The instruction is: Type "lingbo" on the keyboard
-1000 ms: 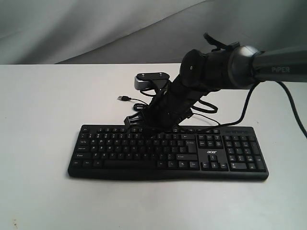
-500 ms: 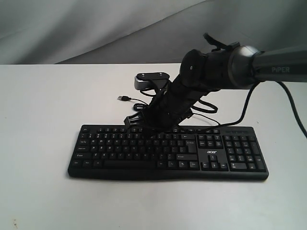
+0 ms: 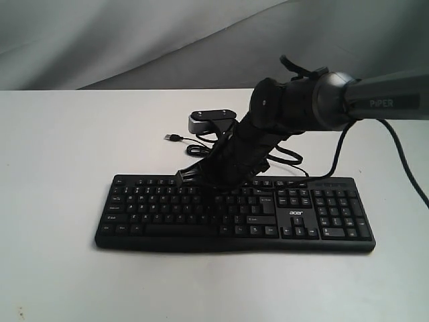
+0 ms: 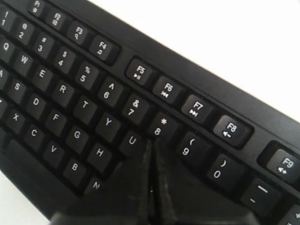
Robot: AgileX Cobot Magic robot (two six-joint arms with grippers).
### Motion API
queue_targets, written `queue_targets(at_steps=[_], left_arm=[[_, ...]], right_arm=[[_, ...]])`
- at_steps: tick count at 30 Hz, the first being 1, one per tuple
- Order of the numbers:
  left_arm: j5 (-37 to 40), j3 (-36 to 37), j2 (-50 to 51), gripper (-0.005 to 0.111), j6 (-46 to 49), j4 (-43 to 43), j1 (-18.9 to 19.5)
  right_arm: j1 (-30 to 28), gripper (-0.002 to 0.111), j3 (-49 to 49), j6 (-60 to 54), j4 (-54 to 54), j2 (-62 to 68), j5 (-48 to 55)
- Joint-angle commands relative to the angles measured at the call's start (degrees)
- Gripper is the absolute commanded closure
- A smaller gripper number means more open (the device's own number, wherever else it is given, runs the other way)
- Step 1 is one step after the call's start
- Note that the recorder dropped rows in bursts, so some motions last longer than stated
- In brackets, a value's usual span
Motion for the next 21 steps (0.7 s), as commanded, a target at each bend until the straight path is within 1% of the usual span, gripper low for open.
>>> queue_targets(at_steps=[1,15,21], left_arm=[[-0.26,0.25,-0.15,0.106,-0.23,-0.46,0.11],[-0.26,0.25,-0.15,0.106,-0.23,-0.46,0.11],[-0.26,0.25,-0.15,0.106,-0.23,-0.46,0.11]], right_arm=[[0.09,0.108,-0.39,-0.74,0.22,0.02,-0.66],[0.09,0.108,-0.39,-0.08,0.06,1.56,0.32],[0.09,0.108,-0.39,-0.08,0.06,-0.73,0.74]])
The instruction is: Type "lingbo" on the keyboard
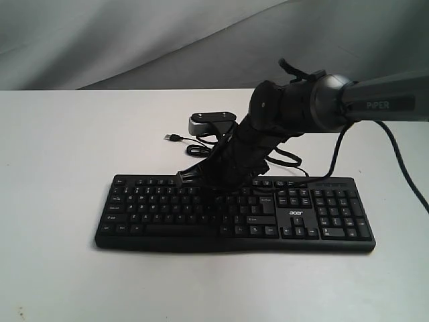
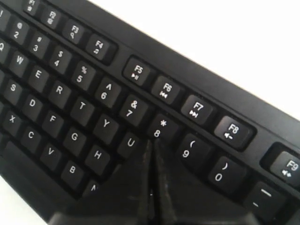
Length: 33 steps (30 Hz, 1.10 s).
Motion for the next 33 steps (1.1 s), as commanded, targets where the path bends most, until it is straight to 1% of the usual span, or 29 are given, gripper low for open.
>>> queue_targets(at_steps=[1,10,19,24,33], left_arm=[[-0.26,0.25,-0.15,0.106,-0.23,-0.46,0.11],[-0.26,0.25,-0.15,0.106,-0.23,-0.46,0.11],[-0.26,0.25,-0.15,0.106,-0.23,-0.46,0.11],[-0.26,0.25,-0.15,0.106,-0.23,-0.46,0.11],[-0.26,0.25,-0.15,0.106,-0.23,-0.46,0.11]], right_arm=[[0.09,0.108,-0.27,-0.09,-0.38,-2.06,1.04],[0.72,0.108,-0.27,-0.09,-0.64,-5.75,3.68],[5.28,0.108,1.43,0.14,-2.16,-5.6,1.49],[5.3,0.108,1.53,2.03,-3.02,-4.26,1.86],[5.4,0.108,1.53,1.82,-3.02,-3.41,0.62]])
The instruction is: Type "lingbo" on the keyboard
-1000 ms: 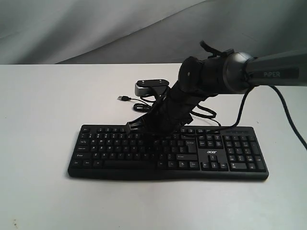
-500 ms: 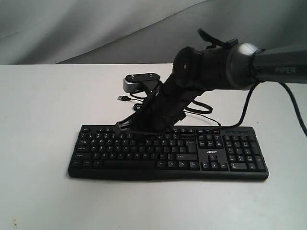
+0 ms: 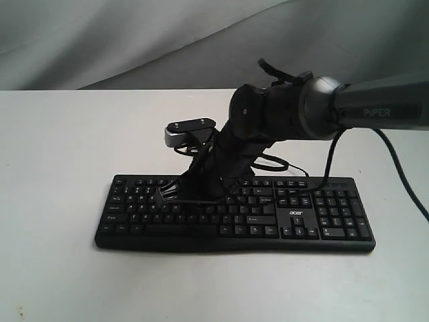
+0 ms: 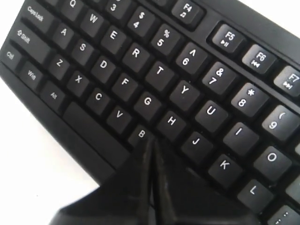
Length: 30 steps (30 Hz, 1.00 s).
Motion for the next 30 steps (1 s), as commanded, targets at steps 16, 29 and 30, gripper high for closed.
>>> queue_targets(at_steps=[16,29,30], left_arm=[[-0.26,0.25,-0.15,0.106,-0.23,-0.46,0.11],[-0.26,0.25,-0.15,0.106,-0.23,-0.46,0.11],[-0.26,0.25,-0.15,0.106,-0.23,-0.46,0.11]], right_arm=[[1.08,0.108,-0.01,-0.12,-0.4,0.78,-1.74],[1.08,0.108,-0.01,1.79,-1.84,2.65,-2.35],[1.08,0.108,-0.01,1.79,-1.84,2.92,-2.18]])
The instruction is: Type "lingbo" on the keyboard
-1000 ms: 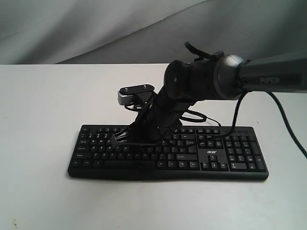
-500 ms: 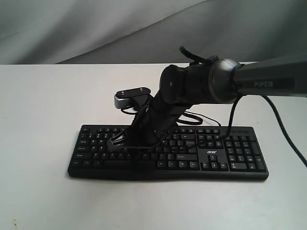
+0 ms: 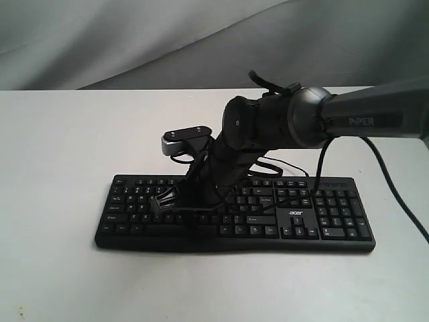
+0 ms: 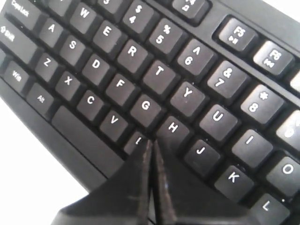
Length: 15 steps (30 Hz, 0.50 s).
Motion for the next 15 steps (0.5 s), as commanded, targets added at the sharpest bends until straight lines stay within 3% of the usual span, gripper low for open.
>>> queue_targets(at_steps=[1,15], left_arm=[[-0.26,0.25,-0.15,0.106,-0.23,-0.46,0.11],[-0.26,0.25,-0.15,0.106,-0.23,-0.46,0.11]], right_arm=[[-0.09,0.108,-0.01,0.66,-1.11,0.98,-0.33],[0.02,0.108,-3.14,-2.24,2.59,-1.48,-2.19]])
